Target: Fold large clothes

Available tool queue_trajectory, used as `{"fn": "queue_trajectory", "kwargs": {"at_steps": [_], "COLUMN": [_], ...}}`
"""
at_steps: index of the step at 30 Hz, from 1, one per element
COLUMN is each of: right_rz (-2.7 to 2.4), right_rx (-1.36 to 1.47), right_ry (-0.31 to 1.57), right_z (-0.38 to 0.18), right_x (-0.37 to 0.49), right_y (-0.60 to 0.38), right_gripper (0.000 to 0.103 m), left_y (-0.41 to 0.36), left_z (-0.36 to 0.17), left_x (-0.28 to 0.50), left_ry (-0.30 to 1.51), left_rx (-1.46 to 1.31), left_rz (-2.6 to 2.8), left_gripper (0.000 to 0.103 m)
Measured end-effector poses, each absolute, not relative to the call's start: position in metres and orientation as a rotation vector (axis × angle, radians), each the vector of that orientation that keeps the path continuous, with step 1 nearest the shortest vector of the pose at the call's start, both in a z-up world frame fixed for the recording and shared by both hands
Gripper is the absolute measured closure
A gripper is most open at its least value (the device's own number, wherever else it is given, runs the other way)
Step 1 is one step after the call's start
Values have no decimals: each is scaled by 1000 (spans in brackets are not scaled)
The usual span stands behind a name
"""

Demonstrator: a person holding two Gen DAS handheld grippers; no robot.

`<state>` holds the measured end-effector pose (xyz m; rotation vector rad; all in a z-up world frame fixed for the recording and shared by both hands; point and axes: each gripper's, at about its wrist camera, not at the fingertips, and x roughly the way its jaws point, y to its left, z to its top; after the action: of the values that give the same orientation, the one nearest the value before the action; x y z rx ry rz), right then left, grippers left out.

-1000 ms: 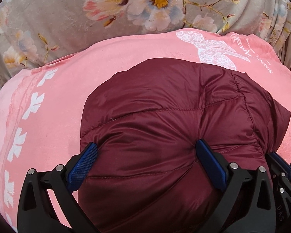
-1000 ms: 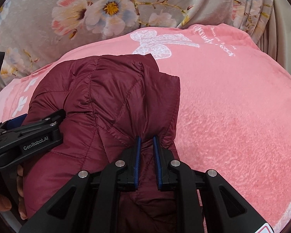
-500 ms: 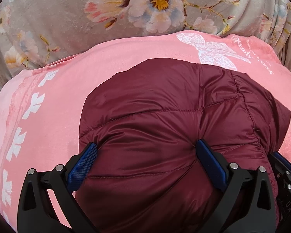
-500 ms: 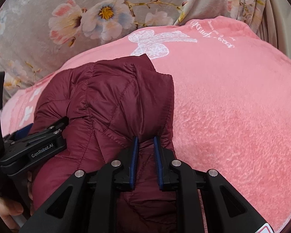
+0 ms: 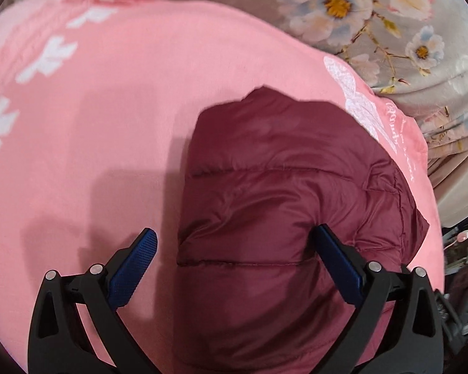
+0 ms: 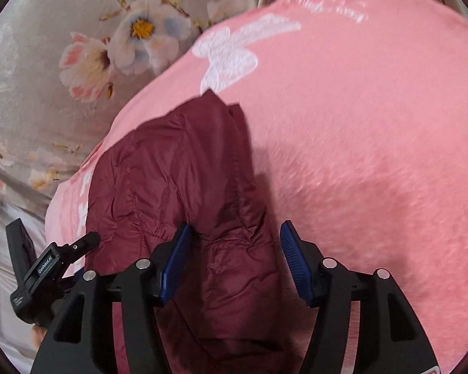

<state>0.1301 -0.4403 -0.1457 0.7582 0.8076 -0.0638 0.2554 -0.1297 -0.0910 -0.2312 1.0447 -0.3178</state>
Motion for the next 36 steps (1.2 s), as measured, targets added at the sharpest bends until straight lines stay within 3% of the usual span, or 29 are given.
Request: {"fn": "queue_trajectory", "kwargs": {"at_steps": [5, 21, 24, 28, 36], "right_rz": [-65, -72, -67, -19, 47], "right_rx": [753, 652, 648, 671, 751], "right_ry": [765, 686, 679, 667, 646], "right_z": [-151, -155, -155, -157, -161], "right_x": [134, 134, 134, 134, 136], "right_y": [-437, -428, -425, -424, -431], "right_gripper": [38, 39, 43, 59, 74], "left_y": [-143, -161, -161, -162, -162], "left_z": [-101, -106, -106, -107, -107], "left_x": [261, 257, 256, 257, 258], "left_ry": [1064, 994, 985, 979, 972], "left_rx": [-224, -136, -130, -128, -144], "left_rz": [-347, -339, -338, -342, -363], "left_gripper": [5, 5, 5, 5, 5]}}
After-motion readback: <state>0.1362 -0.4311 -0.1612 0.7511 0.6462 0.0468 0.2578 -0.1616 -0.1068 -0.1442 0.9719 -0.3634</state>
